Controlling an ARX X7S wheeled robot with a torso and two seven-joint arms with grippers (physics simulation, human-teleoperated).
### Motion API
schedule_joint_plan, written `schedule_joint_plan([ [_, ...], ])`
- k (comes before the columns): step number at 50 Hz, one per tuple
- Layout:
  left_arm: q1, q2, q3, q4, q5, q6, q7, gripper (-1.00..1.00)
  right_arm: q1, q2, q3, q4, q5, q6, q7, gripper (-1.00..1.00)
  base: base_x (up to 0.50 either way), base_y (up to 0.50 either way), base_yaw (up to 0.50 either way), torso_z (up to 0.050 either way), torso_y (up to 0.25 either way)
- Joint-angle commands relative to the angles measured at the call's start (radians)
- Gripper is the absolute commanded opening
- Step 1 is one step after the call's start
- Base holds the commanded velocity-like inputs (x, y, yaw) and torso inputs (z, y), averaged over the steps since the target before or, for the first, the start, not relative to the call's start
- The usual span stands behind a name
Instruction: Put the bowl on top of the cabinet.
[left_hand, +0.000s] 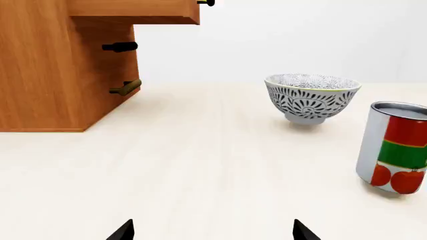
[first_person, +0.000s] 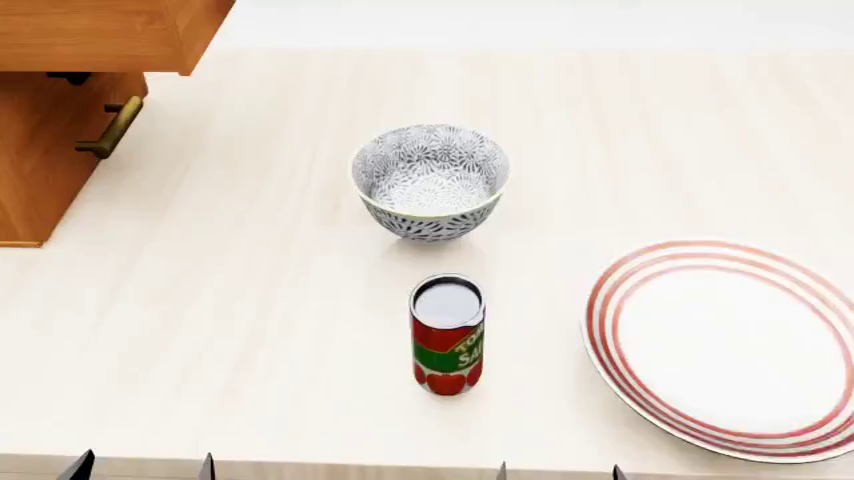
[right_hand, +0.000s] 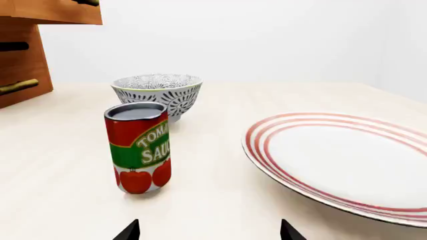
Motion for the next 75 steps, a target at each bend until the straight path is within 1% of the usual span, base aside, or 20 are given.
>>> schedule_joint_plan([
  [1,0.000,-0.015,0.023,0.000,-0.017,0.019,-0.014,1.00,0.009,0.016,-0.018,0.012,0.016,0.002,0.019,1.00,0.00,0.00,0.00,0.000,0.000],
  [8,0.003,-0.038,0.044,-0.016,-0.040,0.044,-0.045,1.00,-0.001,0.041,-0.038,0.010,0.023,-0.008,0.060,1.00,0.00,0.00,0.00,0.000,0.000],
  [15,0.002,-0.049,0.079,-0.034,-0.047,0.057,-0.053,1.00,-0.022,0.058,-0.051,-0.057,0.010,0.031,0.097,1.00,0.00,0.00,0.00,0.000,0.000],
  [16,0.211,-0.026,-0.010,0.161,-0.076,0.137,-0.046,1.00,-0.203,0.028,-0.106,-0.116,-0.113,-0.141,0.175,1.00,0.00,0.00,0.00,0.000,0.000],
  [17,0.061,-0.036,0.050,0.011,0.012,-0.005,-0.053,1.00,-0.053,0.049,-0.046,-0.001,0.037,0.001,0.070,1.00,0.00,0.00,0.00,0.000,0.000],
  [18,-0.001,-0.040,0.054,0.002,0.013,-0.016,-0.056,1.00,-0.002,0.050,-0.036,-0.006,0.088,0.009,0.072,1.00,0.00,0.00,0.00,0.000,0.000],
  [28,0.031,-0.067,0.080,0.139,0.016,-0.118,-0.075,1.00,0.004,0.062,-0.046,-0.010,0.107,0.016,0.096,1.00,0.00,0.00,0.00,0.000,0.000],
  [32,0.034,-0.073,0.091,0.225,0.010,-0.167,-0.075,1.00,0.004,0.072,-0.049,-0.055,0.111,0.039,0.108,1.00,0.00,0.00,0.00,0.000,0.000],
  [35,0.016,-0.078,0.092,0.273,0.007,-0.212,-0.080,1.00,0.003,0.078,-0.055,-0.122,0.113,0.070,0.120,1.00,0.00,0.00,0.00,0.000,0.000],
  [36,0.009,-0.078,0.087,0.318,-0.004,-0.234,-0.079,1.00,-0.001,0.078,-0.055,-0.168,0.124,0.088,0.122,1.00,0.00,0.00,0.00,0.000,0.000],
  [40,0.017,-0.079,0.082,0.390,-0.019,-0.246,-0.090,1.00,0.003,0.085,-0.071,-0.257,0.125,0.132,0.132,1.00,0.00,0.00,0.00,0.000,0.000],
  [42,0.016,-0.086,0.094,0.431,-0.009,-0.276,-0.094,1.00,0.001,0.091,-0.076,-0.301,0.125,0.150,0.137,1.00,0.00,0.00,0.00,0.000,0.000],
  [45,0.017,-0.092,0.099,0.520,-0.011,-0.320,-0.097,1.00,-0.001,0.102,-0.069,-0.423,0.139,0.205,0.153,1.00,0.00,0.00,0.00,0.000,0.000],
  [48,0.013,-0.097,0.098,0.579,-0.004,-0.353,-0.110,1.00,0.003,0.109,-0.064,-0.494,0.151,0.235,0.162,1.00,0.00,0.00,0.00,0.000,0.000],
  [52,0.010,-0.111,0.086,0.671,-0.020,-0.412,-0.109,1.00,0.015,0.124,-0.063,-0.617,0.167,0.317,0.181,1.00,0.00,0.00,0.00,0.000,0.000],
  [58,0.008,-0.121,0.083,0.751,-0.031,-0.461,-0.119,1.00,0.029,0.133,-0.072,-0.699,0.171,0.378,0.204,1.00,0.00,0.00,0.00,0.000,0.000],
  [61,0.000,-0.121,0.081,0.786,-0.037,-0.487,-0.126,1.00,0.033,0.140,-0.080,-0.721,0.169,0.380,0.206,1.00,0.00,0.00,0.00,0.000,0.000],
  [62,0.000,-0.123,0.082,0.793,-0.038,-0.493,-0.127,1.00,0.041,0.151,-0.093,-0.731,0.147,0.438,0.221,1.00,0.00,0.00,0.00,0.000,0.000],
  [64,-0.001,-0.126,0.082,0.809,-0.041,-0.502,-0.129,1.00,0.040,0.149,-0.089,-0.736,0.156,0.419,0.220,1.00,0.00,0.00,0.00,0.000,0.000],
  [75,-0.010,-0.136,0.087,0.846,-0.052,-0.533,-0.143,1.00,0.052,0.157,-0.092,-0.765,0.177,0.446,0.231,1.00,0.00,0.00,0.00,0.000,0.000],
])
